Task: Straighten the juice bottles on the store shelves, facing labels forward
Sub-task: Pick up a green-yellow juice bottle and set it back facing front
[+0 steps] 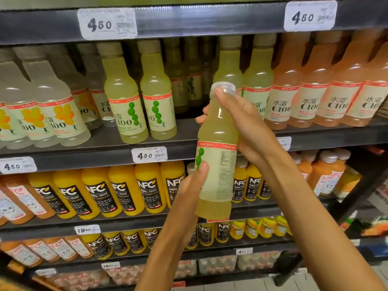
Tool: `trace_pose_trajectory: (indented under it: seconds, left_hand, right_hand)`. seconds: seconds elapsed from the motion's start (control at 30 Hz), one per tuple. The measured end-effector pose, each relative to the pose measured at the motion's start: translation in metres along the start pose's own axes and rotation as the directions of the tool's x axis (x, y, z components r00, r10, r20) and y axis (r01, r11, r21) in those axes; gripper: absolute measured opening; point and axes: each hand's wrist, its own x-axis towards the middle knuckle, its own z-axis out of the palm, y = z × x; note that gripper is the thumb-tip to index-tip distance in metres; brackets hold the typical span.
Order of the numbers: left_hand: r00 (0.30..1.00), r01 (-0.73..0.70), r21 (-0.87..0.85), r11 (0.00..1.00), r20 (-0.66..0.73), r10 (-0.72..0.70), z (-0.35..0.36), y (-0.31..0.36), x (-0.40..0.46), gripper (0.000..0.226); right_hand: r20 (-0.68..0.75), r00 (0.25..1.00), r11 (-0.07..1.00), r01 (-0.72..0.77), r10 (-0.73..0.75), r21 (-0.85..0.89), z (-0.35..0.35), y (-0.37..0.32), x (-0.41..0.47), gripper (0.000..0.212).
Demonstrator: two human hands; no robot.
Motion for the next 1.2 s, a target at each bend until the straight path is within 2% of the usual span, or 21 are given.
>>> trace_pose_trajectory:
  seconds: [0.1,0.17,0.23,0.3,0.37,0.5,0.57,0.63,0.7,0.77,0.8,0.87,0.97,1.07,1.13,1.2]
  left_hand:
    - [0.984,0.056,-0.274,0.960,0.178,-0.007,0.020,-0.005,0.003,0.071]
    - [0.972,0.098,-0.347,0.933,0.236,-0.014,0.033,-0.010,0.004,0.073]
    - [0.981,0.074,-0.272,0.959,0.191,-0.022,0.041,-0.018,0.006,0.073]
    - [0.999,-0.013,-0.040,0.999,0.031,0.014,0.044,-0.022,0.008,0.068]
    - [0.993,-0.035,0.175,0.984,-0.103,0.054,0.045,-0.016,0.009,0.058]
    - [0.973,-0.106,0.323,0.941,-0.163,0.166,0.057,-0.012,0.012,0.044]
    - [0.965,-0.128,0.264,0.956,-0.189,0.181,0.062,-0.014,0.011,0.044]
    - [0.981,-0.103,0.099,0.990,-0.154,0.118,0.060,-0.013,0.009,0.054]
    - [0.999,-0.029,-0.170,0.985,0.018,0.033,0.059,-0.010,0.006,0.063]
    - [0.986,0.083,-0.388,0.918,0.169,-0.017,0.062,-0.008,0.006,0.069]
    - [0.979,0.123,-0.435,0.892,0.201,-0.037,0.063,-0.008,0.006,0.070]
    - [0.978,0.148,-0.394,0.907,0.195,-0.075,0.061,-0.012,0.007,0.075]
    - [0.997,0.073,-0.100,0.992,-0.018,-0.075,0.052,-0.012,0.007,0.073]
    - [0.996,0.024,0.066,0.998,-0.086,-0.019,0.048,-0.005,0.009,0.066]
    - [0.996,0.025,0.047,0.999,-0.089,-0.020,0.052,-0.004,0.007,0.064]
    - [0.996,0.041,-0.092,0.995,-0.071,-0.048,0.052,-0.004,0.007,0.061]
  right_hand:
    - [0.108,0.991,0.973,-0.097,0.076,0.208,-0.019,-0.004,-0.001,0.044]
    - [0.184,0.979,0.937,-0.142,0.086,0.319,-0.027,-0.003,-0.002,0.043]
    - [0.200,0.978,0.940,-0.128,0.065,0.318,-0.033,-0.004,-0.003,0.038]
    - [0.162,0.986,0.973,-0.082,0.047,0.216,-0.040,-0.008,-0.006,0.031]
    - [0.069,0.997,0.996,-0.030,0.025,0.078,-0.047,-0.011,-0.009,0.027]
    - [-0.128,0.991,0.999,0.030,-0.034,-0.033,-0.044,-0.010,-0.014,0.034]
    - [-0.111,0.994,1.000,0.021,-0.022,-0.012,-0.043,-0.010,-0.014,0.032]
    - [-0.030,1.000,0.998,0.008,-0.006,0.059,-0.045,-0.012,-0.014,0.030]
    - [0.073,0.997,0.989,-0.029,0.018,0.146,-0.045,-0.013,-0.013,0.034]
    - [0.201,0.976,0.951,-0.136,0.080,0.277,-0.041,-0.012,-0.012,0.044]
    - [0.239,0.966,0.928,-0.176,0.099,0.328,-0.038,-0.011,-0.011,0.048]
    - [0.258,0.961,0.914,-0.193,0.102,0.356,-0.034,-0.010,-0.008,0.045]
    - [0.175,0.980,0.973,-0.129,0.096,0.190,-0.038,-0.012,-0.004,0.033]
    - [0.018,0.999,0.998,-0.029,0.030,-0.060,-0.042,-0.017,-0.001,0.028]
    - [-0.009,0.999,0.995,-0.044,0.043,-0.094,-0.040,-0.017,0.000,0.026]
    - [0.013,0.996,0.993,-0.092,0.093,-0.080,-0.037,-0.015,0.003,0.028]
